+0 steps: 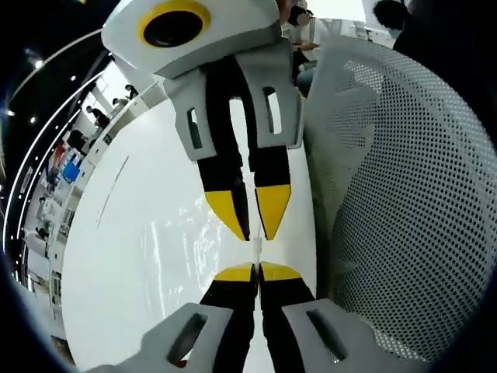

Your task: Open the resealable bag by pulling the two sides of the seal apart until the entire bag opening is separated and visibly accessible.

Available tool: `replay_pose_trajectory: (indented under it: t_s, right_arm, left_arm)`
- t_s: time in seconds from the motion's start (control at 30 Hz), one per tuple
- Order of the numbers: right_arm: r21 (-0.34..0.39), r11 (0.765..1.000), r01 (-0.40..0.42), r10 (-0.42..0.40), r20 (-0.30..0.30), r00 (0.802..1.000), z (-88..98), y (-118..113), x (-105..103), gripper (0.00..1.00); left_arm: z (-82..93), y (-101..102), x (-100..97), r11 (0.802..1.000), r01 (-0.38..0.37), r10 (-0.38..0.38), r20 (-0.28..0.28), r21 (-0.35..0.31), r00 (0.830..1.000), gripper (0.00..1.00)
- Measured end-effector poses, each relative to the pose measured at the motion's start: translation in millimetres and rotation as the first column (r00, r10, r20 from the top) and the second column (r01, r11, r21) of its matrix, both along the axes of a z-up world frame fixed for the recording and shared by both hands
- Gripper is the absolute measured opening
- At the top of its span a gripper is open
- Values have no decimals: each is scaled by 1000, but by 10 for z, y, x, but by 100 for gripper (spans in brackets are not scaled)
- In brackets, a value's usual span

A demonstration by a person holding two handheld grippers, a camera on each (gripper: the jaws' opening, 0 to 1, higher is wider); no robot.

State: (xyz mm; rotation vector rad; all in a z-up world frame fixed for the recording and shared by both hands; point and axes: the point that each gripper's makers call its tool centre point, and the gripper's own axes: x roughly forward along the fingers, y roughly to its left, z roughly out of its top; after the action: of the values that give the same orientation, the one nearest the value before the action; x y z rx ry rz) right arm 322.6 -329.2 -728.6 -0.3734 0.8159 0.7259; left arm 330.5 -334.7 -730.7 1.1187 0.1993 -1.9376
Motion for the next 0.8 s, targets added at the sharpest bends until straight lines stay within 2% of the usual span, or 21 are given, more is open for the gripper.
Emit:
replay_pose_trajectory:
  t_s: [0.13,0.2,0.47,0.6,0.8]
  right_arm:
    - [-2,1000,-20,20,16,1000,4,50,22,5]
    - [-13,999,-32,33,22,999,3,53,27,1]
    - [-28,998,-56,56,26,998,4,75,8,0]
    - [-43,997,-65,66,28,997,-1,82,4,0]
    - [-58,996,-67,68,29,997,-15,73,12,0]
  left_arm:
    - [35,-3,-31,1000,-13,12,-50,-8,999,0]
    - [59,-13,-44,1000,-23,22,-78,-13,997,0]
    - [52,4,-59,1000,-15,15,-74,8,997,0]
    - [83,-14,-58,1000,-16,17,-63,8,998,6]
    - [79,11,-83,1000,4,-2,-57,27,998,0]
